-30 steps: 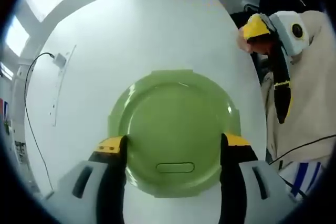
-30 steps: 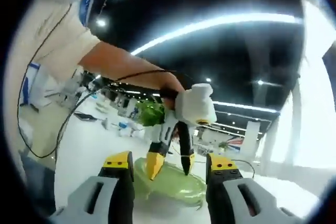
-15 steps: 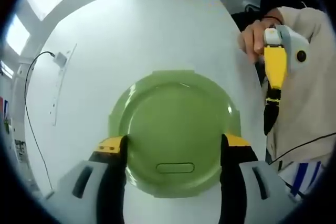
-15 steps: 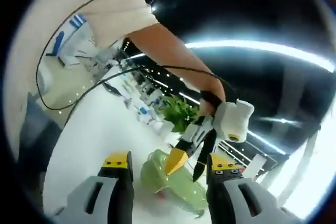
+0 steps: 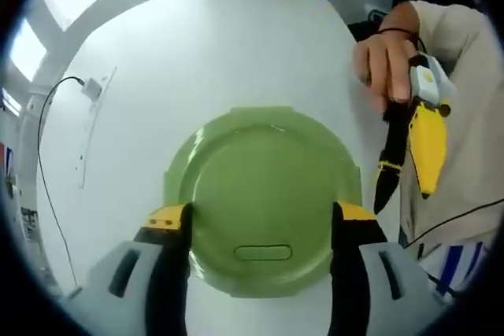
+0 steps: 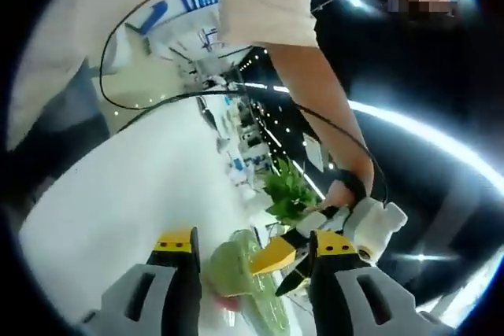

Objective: Open container latches remove lid place lid upside down on tabletop take tomato from container place on tabletop

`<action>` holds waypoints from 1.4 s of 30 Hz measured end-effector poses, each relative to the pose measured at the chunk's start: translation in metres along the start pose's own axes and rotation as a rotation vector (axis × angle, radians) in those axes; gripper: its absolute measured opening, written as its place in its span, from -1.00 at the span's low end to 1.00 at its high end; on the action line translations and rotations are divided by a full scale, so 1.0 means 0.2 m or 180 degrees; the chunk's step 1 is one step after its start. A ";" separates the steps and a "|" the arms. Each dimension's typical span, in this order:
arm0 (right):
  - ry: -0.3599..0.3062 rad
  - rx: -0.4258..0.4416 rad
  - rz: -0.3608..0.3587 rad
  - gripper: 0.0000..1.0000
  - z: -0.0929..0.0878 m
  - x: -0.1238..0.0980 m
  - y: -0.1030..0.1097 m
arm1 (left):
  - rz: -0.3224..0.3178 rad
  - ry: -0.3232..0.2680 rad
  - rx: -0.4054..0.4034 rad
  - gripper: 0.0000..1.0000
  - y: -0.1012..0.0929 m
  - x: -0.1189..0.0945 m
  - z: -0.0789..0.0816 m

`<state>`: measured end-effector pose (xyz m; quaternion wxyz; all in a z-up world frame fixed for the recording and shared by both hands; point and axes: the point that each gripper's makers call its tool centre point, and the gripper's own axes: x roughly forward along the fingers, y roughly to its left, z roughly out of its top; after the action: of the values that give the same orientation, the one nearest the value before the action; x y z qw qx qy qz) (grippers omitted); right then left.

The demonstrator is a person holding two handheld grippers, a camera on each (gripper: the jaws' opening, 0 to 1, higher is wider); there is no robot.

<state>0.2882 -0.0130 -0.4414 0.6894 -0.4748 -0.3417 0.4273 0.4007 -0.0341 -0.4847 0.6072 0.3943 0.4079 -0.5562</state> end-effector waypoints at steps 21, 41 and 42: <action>-0.0277 -0.0872 0.0173 -0.16 -0.10 0.02 0.08 | -0.0012 -0.0004 0.0021 0.25 0.00 0.00 0.00; -0.0694 -0.1104 0.0153 -0.68 -0.16 0.01 0.14 | -0.0028 -0.0001 0.0024 0.26 0.00 0.00 0.00; -0.0711 -0.1069 0.0148 -0.68 -0.15 0.02 0.13 | -0.0028 -0.0006 0.0023 0.26 0.00 0.00 0.00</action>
<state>0.3088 -0.0154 -0.4757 0.5483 -0.5405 -0.4715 0.4301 0.3999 -0.0341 -0.4855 0.6038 0.3941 0.4071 -0.5607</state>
